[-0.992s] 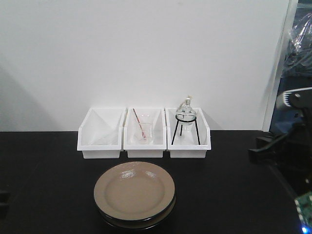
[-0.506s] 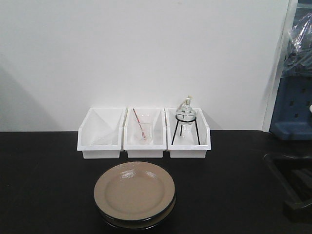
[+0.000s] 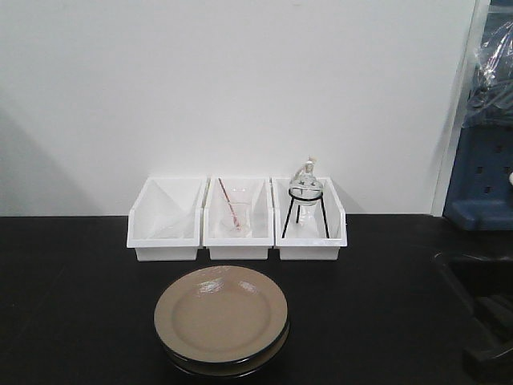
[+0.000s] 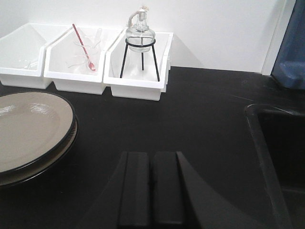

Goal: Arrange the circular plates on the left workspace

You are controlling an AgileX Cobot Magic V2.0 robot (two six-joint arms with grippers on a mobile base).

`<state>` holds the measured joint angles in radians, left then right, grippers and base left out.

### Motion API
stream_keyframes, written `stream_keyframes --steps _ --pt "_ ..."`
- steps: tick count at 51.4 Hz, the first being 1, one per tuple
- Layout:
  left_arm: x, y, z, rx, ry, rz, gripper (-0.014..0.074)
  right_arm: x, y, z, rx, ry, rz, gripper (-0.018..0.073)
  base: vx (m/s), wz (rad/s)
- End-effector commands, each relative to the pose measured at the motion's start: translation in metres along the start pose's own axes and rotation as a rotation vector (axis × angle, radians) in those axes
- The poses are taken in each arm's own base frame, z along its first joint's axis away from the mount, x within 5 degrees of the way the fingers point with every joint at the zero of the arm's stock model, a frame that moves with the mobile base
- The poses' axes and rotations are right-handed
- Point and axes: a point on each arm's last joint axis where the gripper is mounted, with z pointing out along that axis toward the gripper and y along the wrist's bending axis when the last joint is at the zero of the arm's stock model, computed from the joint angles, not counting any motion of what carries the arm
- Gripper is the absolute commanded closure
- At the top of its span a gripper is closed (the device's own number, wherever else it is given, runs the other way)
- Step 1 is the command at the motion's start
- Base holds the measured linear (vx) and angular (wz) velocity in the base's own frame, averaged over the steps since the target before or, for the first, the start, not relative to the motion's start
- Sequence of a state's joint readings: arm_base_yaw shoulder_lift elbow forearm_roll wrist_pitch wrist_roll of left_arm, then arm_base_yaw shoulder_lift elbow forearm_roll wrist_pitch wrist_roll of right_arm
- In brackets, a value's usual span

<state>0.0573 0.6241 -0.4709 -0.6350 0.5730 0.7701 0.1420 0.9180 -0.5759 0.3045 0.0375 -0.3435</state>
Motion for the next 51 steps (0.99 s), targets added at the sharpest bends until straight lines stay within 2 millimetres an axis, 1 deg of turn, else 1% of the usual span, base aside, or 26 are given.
stream_keyframes --steps 1,5,10,14,17,22,30,34,38,51 --pt "-0.013 0.002 -0.004 -0.024 -0.075 -0.018 0.0597 -0.018 -0.003 -0.004 0.030 -0.110 -0.003 0.0564 0.00 0.00" --pt "-0.014 0.006 -0.004 -0.070 -0.117 -0.010 0.0597 -0.018 -0.003 -0.004 0.030 -0.110 -0.003 0.0564 0.00 0.00" --pt "-0.019 0.010 -0.017 -0.169 -0.254 -0.017 0.0597 -0.018 -0.003 -0.004 0.029 -0.109 -0.003 0.0564 0.00 0.00" --pt "-0.011 0.008 -0.026 -0.215 -0.316 -0.006 0.0597 -0.018 -0.003 -0.004 0.029 -0.109 -0.003 0.0564 0.00 0.00" --pt "0.000 0.005 -0.032 -0.239 -0.350 0.006 0.0597 -0.018 -0.003 -0.004 0.029 -0.109 -0.003 0.0564 0.00 0.00" --pt "0.029 0.001 -0.037 -0.257 -0.417 -0.038 0.0597 -0.018 -0.003 -0.004 0.029 -0.109 -0.003 0.0564 0.00 0.00" --pt "0.082 -0.002 -0.029 -0.292 -0.528 -0.088 0.0596 -0.018 -0.003 -0.004 0.030 -0.110 -0.003 0.0564 0.00 0.00" --pt "0.099 -0.003 -0.024 -0.299 -0.583 -0.096 0.0596 -0.018 -0.003 -0.004 0.030 -0.110 -0.003 0.0564 0.00 0.00" --pt "0.104 -0.002 -0.018 -0.302 -0.572 -0.111 0.0596 -0.017 -0.003 -0.004 0.028 -0.105 -0.003 0.0564 0.00 0.00" --pt "0.103 -0.002 -0.018 -0.299 -0.575 -0.121 0.0596 -0.017 -0.003 -0.004 0.029 -0.103 -0.003 0.0564 0.00 0.00"
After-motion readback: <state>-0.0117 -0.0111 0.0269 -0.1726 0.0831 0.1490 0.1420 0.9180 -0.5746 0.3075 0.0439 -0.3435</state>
